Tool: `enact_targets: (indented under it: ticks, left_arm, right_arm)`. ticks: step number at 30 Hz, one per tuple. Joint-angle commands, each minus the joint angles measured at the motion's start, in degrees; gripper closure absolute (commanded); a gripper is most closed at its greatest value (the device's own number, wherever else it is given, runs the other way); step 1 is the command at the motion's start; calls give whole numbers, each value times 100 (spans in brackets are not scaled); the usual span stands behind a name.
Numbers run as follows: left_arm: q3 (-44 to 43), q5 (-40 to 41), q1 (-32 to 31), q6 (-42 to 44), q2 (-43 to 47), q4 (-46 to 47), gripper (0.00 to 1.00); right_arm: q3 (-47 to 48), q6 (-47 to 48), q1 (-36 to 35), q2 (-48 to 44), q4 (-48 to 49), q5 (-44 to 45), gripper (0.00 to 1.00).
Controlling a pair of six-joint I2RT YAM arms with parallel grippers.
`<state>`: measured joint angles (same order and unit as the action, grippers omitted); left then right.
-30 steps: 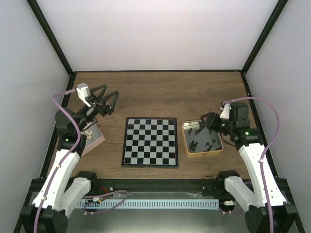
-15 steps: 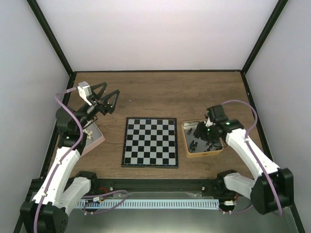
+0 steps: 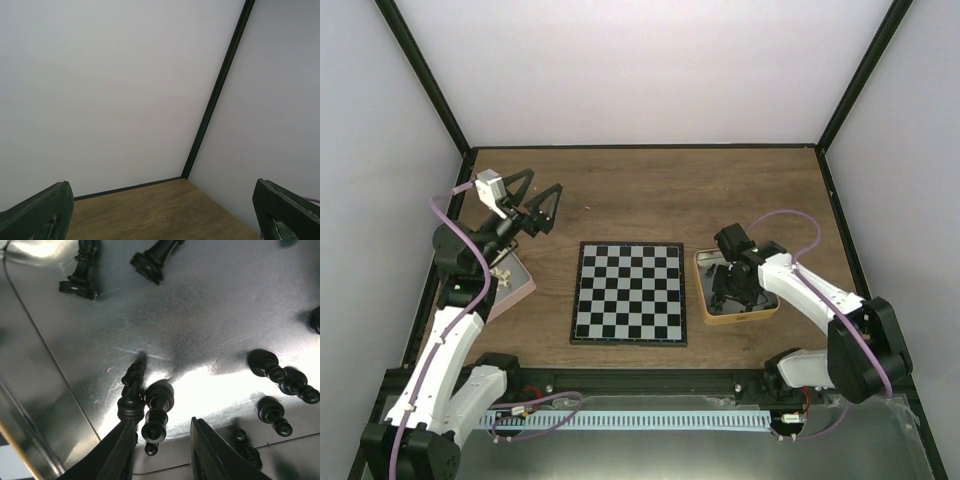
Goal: Set up the chess pieces on the board
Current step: Pick up the chess piece from the storage box.
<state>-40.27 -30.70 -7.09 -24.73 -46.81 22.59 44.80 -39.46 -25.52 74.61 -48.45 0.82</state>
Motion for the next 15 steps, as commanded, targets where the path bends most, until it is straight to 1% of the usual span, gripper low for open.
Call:
enact_targets:
  ticks: [1, 3, 6, 10, 11, 15]
  left_arm:
    - [58, 115, 32, 126, 123, 17, 0]
    - [55, 133, 32, 131, 139, 1, 0]
    - [86, 238, 32, 125, 203, 9, 0]
    - [135, 421, 32, 139, 207, -8, 0]
    - [145, 455, 32, 143, 323, -16, 0]
    - [149, 636, 32, 165, 421, -89, 0]
  right_arm:
    - [-30, -169, -59, 149, 117, 255, 71]
    - [-29, -140, -59, 221, 179, 222, 75]
    - [-7, -133, -59, 293, 227, 245, 78]
    - [41, -159, -61, 327, 200, 311, 91]
    - [67, -178, -67, 301, 176, 366, 93]
    - [381, -205, -75, 118, -5, 505, 96]
